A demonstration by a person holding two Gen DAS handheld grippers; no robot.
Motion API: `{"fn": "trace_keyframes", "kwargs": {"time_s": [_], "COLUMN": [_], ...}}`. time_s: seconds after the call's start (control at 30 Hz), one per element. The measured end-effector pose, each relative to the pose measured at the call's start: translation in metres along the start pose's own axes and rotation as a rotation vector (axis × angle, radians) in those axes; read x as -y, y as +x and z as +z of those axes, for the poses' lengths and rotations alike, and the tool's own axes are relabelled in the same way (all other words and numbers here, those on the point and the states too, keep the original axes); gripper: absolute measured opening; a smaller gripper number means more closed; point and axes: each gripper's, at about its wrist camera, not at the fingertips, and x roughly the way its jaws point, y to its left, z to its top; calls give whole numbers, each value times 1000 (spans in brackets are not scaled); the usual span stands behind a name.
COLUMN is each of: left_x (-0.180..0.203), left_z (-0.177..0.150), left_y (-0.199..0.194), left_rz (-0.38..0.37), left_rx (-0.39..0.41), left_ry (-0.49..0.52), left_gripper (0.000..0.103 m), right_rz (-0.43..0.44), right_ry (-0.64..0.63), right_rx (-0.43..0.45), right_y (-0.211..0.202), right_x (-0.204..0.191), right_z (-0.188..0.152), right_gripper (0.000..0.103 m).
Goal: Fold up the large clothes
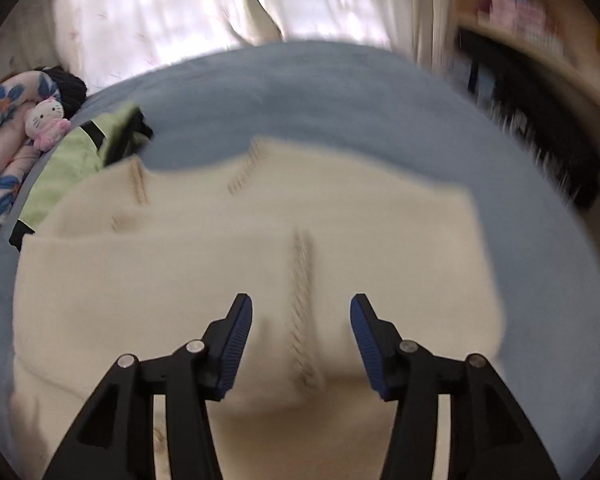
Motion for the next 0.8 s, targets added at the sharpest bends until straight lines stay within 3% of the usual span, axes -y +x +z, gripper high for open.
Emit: {"fn": "trace_keyframes", "kwargs": {"time_s": [0.07, 0.13, 0.33, 0.53, 0.57, 0.6, 0.63, 0.67, 0.73, 0.8], "left_x": [-6, -18, -47, -48, -47, -45, -44, -42, -36, -29], "left_z": [16, 36, 81, 98, 99, 101, 103, 106, 109, 111], "left_y": [12, 32, 88, 132, 134, 135, 135, 135, 127, 119], "left_rz": [13, 10, 1, 8, 4, -14, -25, -20, 18, 56], "left_rx": [-5, -29, -99, -150, -144, -124, -120, -114, -63, -16], "left_ry": [11, -2, -68, -80, -82, -84, -87, -91, -79, -53], "left_gripper": [67, 67, 67, 67, 63, 38, 25, 15, 11, 10], "right_rz": [109, 153, 156, 134, 126, 114, 106, 111, 79, 79], "right_ry": [89, 119, 94, 54, 37, 9, -30, -58, -114, -130], "right_rx": [-24, -30, -38, -85, -76, -67, -66, -71, -52, 28], "right_y": [6, 8, 25, 60, 63, 64, 65, 65, 59, 43], "right_x": [20, 28, 16, 4, 0, -5, -12, -17, -28, -33], "right_z": [-3, -2, 22, 40, 40, 40, 39, 40, 42, 49], "right_gripper": [52, 53, 55, 55, 55, 55, 49, 22, 17, 17]}}
